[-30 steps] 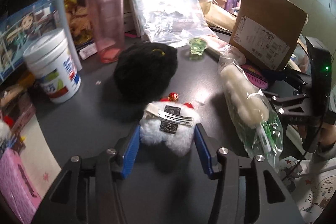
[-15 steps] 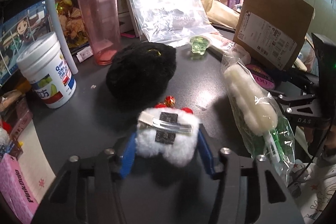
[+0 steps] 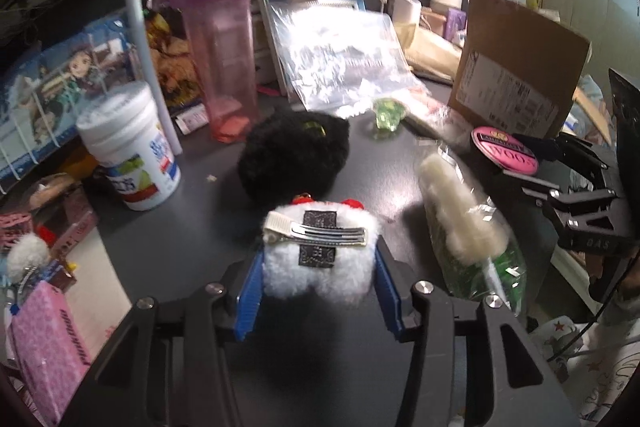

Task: Organize soft objects
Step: 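Grasp the white fluffy keychain plush with the left gripper while the right grasps the pink badge, then carry the plush and pink badge into the box and release both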

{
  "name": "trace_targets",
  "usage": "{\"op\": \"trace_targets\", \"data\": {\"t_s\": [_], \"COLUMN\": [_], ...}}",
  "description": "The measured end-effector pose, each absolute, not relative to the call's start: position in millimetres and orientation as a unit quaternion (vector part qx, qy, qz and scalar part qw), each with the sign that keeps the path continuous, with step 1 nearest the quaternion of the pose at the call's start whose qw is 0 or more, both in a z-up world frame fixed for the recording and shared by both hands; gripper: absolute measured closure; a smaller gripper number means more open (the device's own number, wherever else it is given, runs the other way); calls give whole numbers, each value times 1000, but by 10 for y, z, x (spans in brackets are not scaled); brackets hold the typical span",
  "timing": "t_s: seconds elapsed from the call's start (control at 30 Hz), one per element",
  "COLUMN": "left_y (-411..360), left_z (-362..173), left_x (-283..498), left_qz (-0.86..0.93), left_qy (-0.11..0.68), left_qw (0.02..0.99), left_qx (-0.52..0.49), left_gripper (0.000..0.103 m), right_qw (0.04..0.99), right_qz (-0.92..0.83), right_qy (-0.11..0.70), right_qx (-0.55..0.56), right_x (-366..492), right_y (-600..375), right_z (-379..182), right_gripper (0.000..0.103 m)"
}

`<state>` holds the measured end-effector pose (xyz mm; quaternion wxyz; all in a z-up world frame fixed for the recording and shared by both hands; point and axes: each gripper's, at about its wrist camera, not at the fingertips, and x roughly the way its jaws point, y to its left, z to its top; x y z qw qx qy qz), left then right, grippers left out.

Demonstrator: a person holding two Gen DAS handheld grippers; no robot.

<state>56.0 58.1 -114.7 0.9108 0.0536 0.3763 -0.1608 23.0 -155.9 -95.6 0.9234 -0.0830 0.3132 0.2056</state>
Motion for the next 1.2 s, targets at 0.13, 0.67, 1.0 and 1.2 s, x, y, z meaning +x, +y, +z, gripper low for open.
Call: {"op": "trace_targets", "data": {"t_s": [0.13,0.67,1.0,1.2], "left_y": [603,-113,-1283,-1901], "left_z": [-911,274,631,614], "left_x": [485,549,1000,1257], "left_qz": [-150,-196,-278,-311], "left_qy": [350,246,238,266], "left_qw": [923,947,923,899], "left_qx": [48,66,122,155], "left_gripper": [57,57,56,56], "right_qw": [921,949,969,963], "right_qz": [247,260,161,150], "right_qy": [286,146,169,207], "right_qx": [-89,-98,-83,-88], "right_x": [149,44,216,354], "right_y": [-1469,-2052,-2997,-3272], "right_z": [-748,323,330,81], "right_gripper": [41,41,41,40]}}
